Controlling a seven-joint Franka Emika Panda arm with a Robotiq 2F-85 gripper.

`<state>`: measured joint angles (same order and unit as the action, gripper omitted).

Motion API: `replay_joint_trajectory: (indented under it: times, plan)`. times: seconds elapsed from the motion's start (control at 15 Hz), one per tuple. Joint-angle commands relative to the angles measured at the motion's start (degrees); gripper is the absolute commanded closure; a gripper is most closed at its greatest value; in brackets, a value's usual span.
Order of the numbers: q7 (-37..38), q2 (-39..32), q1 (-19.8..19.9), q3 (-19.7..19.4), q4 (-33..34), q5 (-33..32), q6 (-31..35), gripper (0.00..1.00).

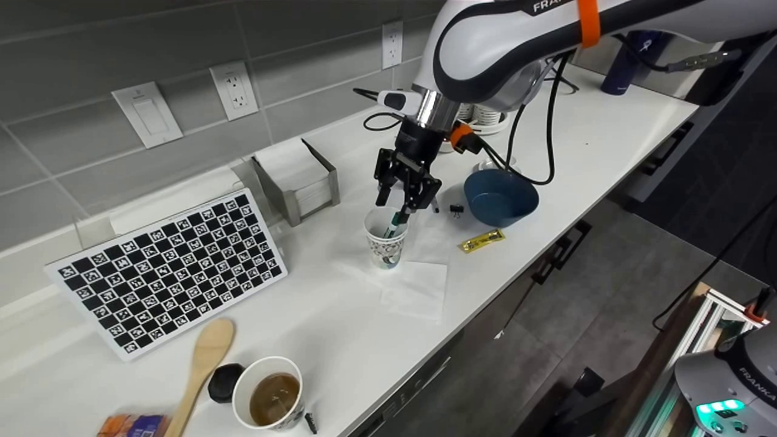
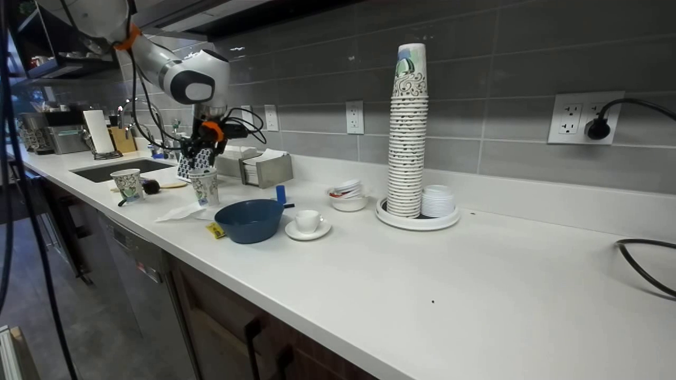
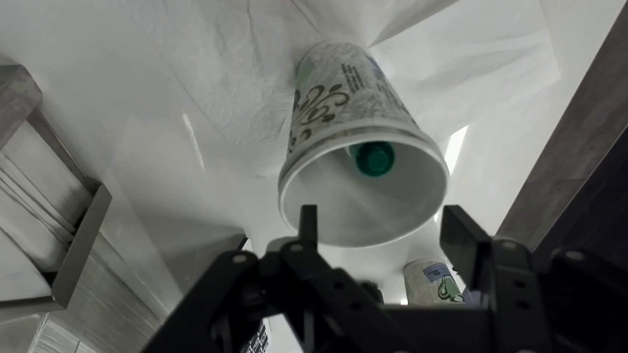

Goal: Remove the marker from the paper cup and put it in the blue bowl

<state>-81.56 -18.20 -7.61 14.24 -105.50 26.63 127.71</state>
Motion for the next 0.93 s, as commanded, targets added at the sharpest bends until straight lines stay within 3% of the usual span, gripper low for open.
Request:
replay_joint_trajectory:
  times: [0.0, 0.13, 0.2, 0.27, 0.6, 0.87]
  plan:
    - [-1.57, -0.70, 0.76, 0.85, -0.02, -0.45, 1.40, 0.53]
    - [-1.67, -0.89, 0.77, 0.79, -0.26, -0.70, 1.73, 0.51]
    - [-1.66, -0.97, 0.79, 0.78, -0.34, -0.80, 1.77, 0.60]
    - [-1.68, -1.04, 0.82, 0.73, -0.42, -0.93, 1.96, 0.54]
    - [-1.61, -0.99, 0.96, 0.23, -0.65, -3.22, 2.79, 0.49]
    - [-1.85, -0.49, 1.09, 0.19, -1.40, -6.29, 3.13, 0.51]
